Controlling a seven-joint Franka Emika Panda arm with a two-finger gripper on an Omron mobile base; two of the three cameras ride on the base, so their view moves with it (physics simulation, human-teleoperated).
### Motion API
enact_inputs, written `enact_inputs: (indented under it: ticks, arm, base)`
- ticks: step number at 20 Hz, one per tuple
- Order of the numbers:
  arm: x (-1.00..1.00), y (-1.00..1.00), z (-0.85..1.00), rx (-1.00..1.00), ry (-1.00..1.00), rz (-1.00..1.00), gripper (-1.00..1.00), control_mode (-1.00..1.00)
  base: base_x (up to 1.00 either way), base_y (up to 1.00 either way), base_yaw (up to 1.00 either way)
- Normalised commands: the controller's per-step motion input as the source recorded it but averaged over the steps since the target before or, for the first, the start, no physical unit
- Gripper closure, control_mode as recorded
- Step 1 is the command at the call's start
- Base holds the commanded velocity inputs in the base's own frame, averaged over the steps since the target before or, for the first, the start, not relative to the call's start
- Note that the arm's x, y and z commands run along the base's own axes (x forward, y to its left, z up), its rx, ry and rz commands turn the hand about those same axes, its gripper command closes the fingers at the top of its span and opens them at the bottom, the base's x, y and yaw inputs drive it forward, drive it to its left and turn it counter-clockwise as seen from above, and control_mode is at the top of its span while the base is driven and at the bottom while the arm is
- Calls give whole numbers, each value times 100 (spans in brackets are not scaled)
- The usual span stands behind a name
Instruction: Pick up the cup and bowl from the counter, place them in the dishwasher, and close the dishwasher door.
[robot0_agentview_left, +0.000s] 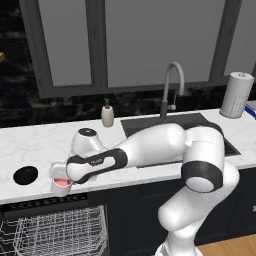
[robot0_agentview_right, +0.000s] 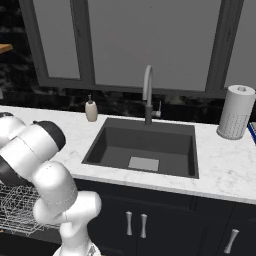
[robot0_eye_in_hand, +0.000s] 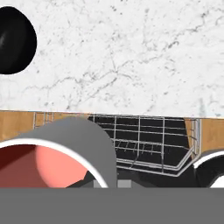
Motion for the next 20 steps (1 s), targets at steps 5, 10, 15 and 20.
enact_inputs:
  ticks: [5, 10, 15, 20]
  arm:
    - [-48, 2, 13, 4, 0, 1, 100, -100]
    - [-39, 11, 12, 1, 0, 5, 100, -100]
    - [-26, 30, 18, 0, 0, 3, 100, -100]
    - [-16, 33, 14, 0, 0, 1, 100, -100]
  base:
    - [0, 0, 0]
    - [0, 0, 0]
    - [0, 0, 0]
    - [0, 0, 0]
